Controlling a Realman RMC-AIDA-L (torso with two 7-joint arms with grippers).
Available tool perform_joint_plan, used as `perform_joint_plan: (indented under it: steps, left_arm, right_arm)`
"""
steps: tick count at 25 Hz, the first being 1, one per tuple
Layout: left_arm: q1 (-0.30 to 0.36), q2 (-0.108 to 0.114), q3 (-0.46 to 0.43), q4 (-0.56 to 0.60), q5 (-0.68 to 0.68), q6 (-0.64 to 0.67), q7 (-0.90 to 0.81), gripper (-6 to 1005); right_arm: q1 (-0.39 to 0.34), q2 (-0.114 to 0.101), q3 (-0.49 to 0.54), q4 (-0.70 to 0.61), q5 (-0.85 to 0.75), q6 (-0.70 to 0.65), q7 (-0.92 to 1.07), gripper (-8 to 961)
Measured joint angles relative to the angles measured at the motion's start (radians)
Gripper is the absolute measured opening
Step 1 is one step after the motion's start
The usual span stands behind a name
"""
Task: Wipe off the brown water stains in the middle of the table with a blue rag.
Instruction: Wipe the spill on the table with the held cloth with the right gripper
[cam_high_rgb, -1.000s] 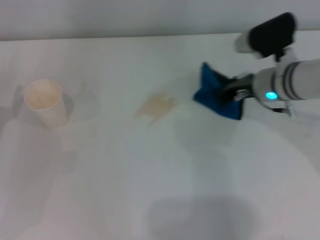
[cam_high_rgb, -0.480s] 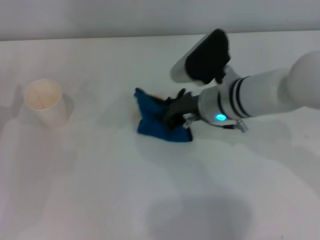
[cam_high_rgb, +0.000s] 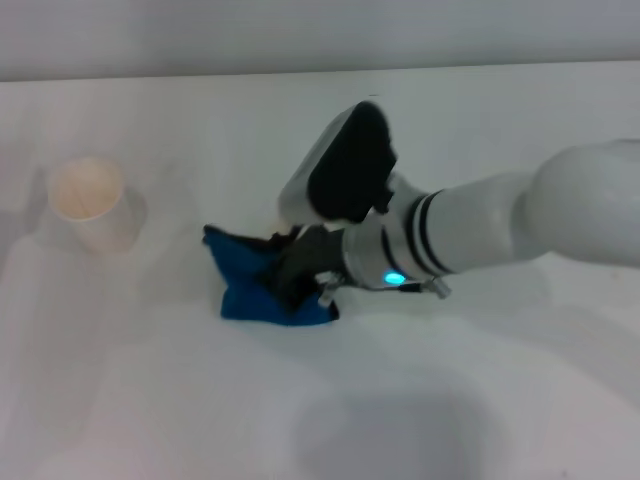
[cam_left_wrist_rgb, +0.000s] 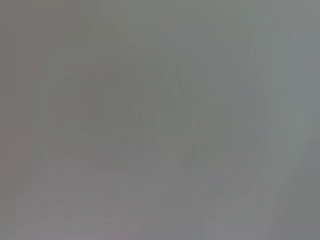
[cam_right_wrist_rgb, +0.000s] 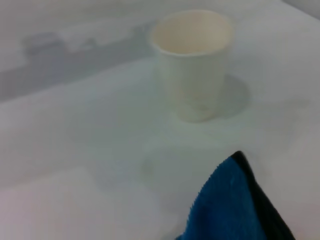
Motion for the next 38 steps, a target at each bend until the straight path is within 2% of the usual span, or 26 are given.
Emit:
perform_joint_plan:
  steps: [7,12,22,31,38]
  left_arm:
    - [-0.007,0.000,0.000,0.000,0.000,0.010,0.000,861]
    - [-0.008,0.000,0.000,0.001,0.000,0.010,0.000,861]
    - [-0.008,0.000,0.000,0.002,-0.009,0.010,0.000,862]
    - [-0.008,0.000,0.000,0.002,-0.009,0.010,0.000,861]
    - [-0.008,0.001,0.000,0.002,-0.009,0.003,0.000,861]
  right_arm:
    - [0.048,0.000,-0.148,0.001,-0.004,0.097,0.000,56]
    - [0.055,0.000,-0.173,0.043,-0.009,0.184,0.000,57]
    - [0.057,-0.007,-0.155,0.153,-0.017,0.329,0.000,57]
    - [0.058,-0.005,-0.114,0.243,-0.120,0.443,0.000,57]
    - [0.061,-0.007,-0.023,0.315,-0.169,0.475,-0.001,56]
